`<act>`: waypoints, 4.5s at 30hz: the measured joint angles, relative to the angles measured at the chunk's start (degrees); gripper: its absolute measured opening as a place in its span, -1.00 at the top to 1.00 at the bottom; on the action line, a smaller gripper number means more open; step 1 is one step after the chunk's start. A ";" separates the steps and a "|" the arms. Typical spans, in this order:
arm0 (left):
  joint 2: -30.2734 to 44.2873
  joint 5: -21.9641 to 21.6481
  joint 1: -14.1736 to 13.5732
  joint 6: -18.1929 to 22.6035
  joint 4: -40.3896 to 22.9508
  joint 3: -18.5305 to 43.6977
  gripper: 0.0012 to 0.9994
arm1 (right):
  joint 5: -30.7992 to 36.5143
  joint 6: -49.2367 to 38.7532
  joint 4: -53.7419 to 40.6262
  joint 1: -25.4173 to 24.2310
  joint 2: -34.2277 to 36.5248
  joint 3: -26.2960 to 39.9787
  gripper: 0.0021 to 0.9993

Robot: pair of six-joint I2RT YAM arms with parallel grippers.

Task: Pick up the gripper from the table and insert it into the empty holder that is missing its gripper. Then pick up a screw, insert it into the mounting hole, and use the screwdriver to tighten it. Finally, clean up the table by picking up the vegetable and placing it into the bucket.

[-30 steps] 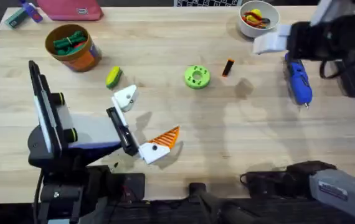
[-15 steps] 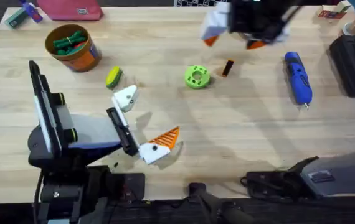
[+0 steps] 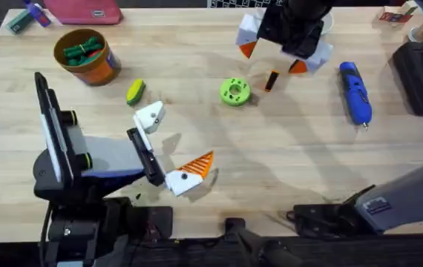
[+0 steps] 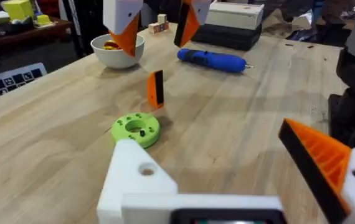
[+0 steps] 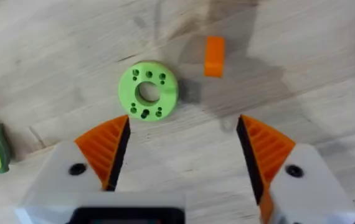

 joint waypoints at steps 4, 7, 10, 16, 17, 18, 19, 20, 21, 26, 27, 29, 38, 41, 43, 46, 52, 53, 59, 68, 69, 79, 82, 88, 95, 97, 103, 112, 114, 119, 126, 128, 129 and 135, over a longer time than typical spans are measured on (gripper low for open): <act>0.00 0.00 0.00 0.00 0.00 0.02 -0.97 | -0.14 1.17 -0.66 -1.47 0.33 0.12 -0.95; 0.00 0.00 0.00 0.00 0.00 0.02 -0.97 | -0.48 1.23 -1.19 -3.29 1.27 0.17 -0.93; 0.00 0.00 0.00 0.00 0.00 0.00 -0.97 | -0.73 1.16 -1.94 -4.97 2.38 0.17 -0.92; 0.01 0.01 0.00 0.00 0.00 0.00 -0.97 | -2.80 -0.13 -1.88 -6.45 4.88 0.17 -0.88; 0.00 0.00 0.00 0.00 0.00 0.01 -0.97 | -3.02 -0.17 -1.88 -6.57 5.47 0.17 -0.86; 0.00 0.00 0.00 0.00 0.00 0.02 -0.97 | -3.24 -0.24 -1.86 -6.68 6.24 0.17 -0.84; 0.00 0.00 0.00 0.00 0.00 0.02 -0.97 | -3.45 -0.35 -1.87 -6.83 7.03 0.17 -0.81; 0.00 0.00 0.00 0.00 0.00 0.02 -0.97 | -3.71 -0.44 -1.82 -7.04 7.70 0.17 -0.79; 0.00 0.00 0.00 0.00 0.00 0.02 -0.97 | -4.09 -0.65 -1.75 -7.31 8.29 0.17 -0.79; 0.00 0.02 0.00 0.00 0.00 0.01 -0.97 | -5.98 -1.73 -1.32 -9.04 10.64 0.17 -0.70; 0.00 0.01 0.00 0.00 0.00 0.02 -0.97 | -6.17 -1.83 -1.18 -9.29 10.90 0.15 -0.65; 0.00 0.00 0.00 0.00 0.00 0.00 -0.97 | -6.40 -2.00 -0.63 -9.69 11.10 0.15 -0.59; 0.00 0.02 0.00 0.00 0.00 0.01 -0.97 | -6.66 -2.32 3.34 -9.77 11.10 -2.80 -0.50; 0.00 0.00 0.00 0.00 0.00 0.02 -0.97 | -6.66 -2.36 3.81 -9.77 11.10 -3.81 -0.46; 0.00 0.02 0.00 0.00 0.00 0.02 -0.97 | -6.63 -2.46 4.37 -9.77 11.10 -3.93 -0.40; 0.00 0.00 0.00 0.00 0.00 0.00 -0.97 | -6.63 -2.59 5.65 -9.77 11.10 -3.93 -0.27; 0.00 0.01 0.00 0.00 0.00 0.01 -0.97 | -6.61 -2.74 6.08 -9.77 11.10 -3.93 0.01; 0.00 0.02 0.00 0.00 0.00 0.02 -0.97 | -6.59 -2.75 6.10 -9.77 11.09 -3.93 0.06; 0.00 0.02 0.00 0.00 0.00 0.01 -0.97 | -6.14 -3.03 6.10 -9.71 11.09 -3.93 0.48; 0.00 0.02 0.00 0.00 0.00 0.02 -0.97 | -5.07 -3.17 6.21 -9.22 11.09 -3.93 0.97; 0.00 0.02 0.00 0.00 0.00 0.02 -0.97 | -4.84 -3.17 6.21 -9.06 11.10 -3.93 0.98; 0.00 0.02 0.00 0.00 0.00 0.02 -0.97 | -3.49 -5.64 5.73 -7.60 10.40 -4.08 0.98; 0.00 0.00 0.00 0.00 0.00 0.02 -0.97 | -3.42 -6.55 5.43 -7.23 7.63 -4.37 0.98; 0.00 0.01 0.00 0.00 0.00 0.02 -0.97 | -3.40 -7.04 7.23 -6.97 -2.10 -5.94 0.98; 0.00 0.02 0.00 0.00 0.00 0.02 -0.97 | -8.05 -7.10 22.62 -7.19 -14.23 -20.37 0.98; 0.00 0.02 0.00 0.00 0.00 0.02 -0.97 | -10.76 -7.23 29.52 -7.42 -18.20 -25.89 0.98; 0.00 0.04 0.00 0.00 0.00 0.00 -0.97 | -20.41 -7.31 52.90 -8.75 -30.16 -41.38 0.98; 0.00 0.24 0.00 0.00 -0.02 0.02 -0.97 | -41.04 -3.31 86.07 -10.45 -37.18 -60.18 0.98; 0.00 0.24 0.00 0.00 -0.02 0.02 -0.97 | -45.21 -2.17 88.97 -11.04 -37.11 -63.19 0.98; 0.00 0.26 0.00 0.00 -0.02 0.02 -0.97 | -55.99 -1.31 91.61 -12.29 -35.70 -68.54 0.98; 0.00 0.26 0.00 0.00 -0.02 0.00 -0.97 | -69.22 -3.12 100.31 -12.35 -29.87 -69.13 0.98; 0.00 0.26 0.00 0.00 -0.02 0.02 -0.97 | -72.69 -2.80 105.69 -12.35 -27.03 -69.13 0.98; 0.01 0.28 0.00 0.00 -0.02 0.02 -0.97 | -74.40 -2.45 107.88 -12.35 -25.51 -69.13 0.98; 0.00 0.39 0.00 0.00 -0.04 0.02 -0.97 | -84.64 0.31 115.63 -12.35 -16.74 -69.13 0.98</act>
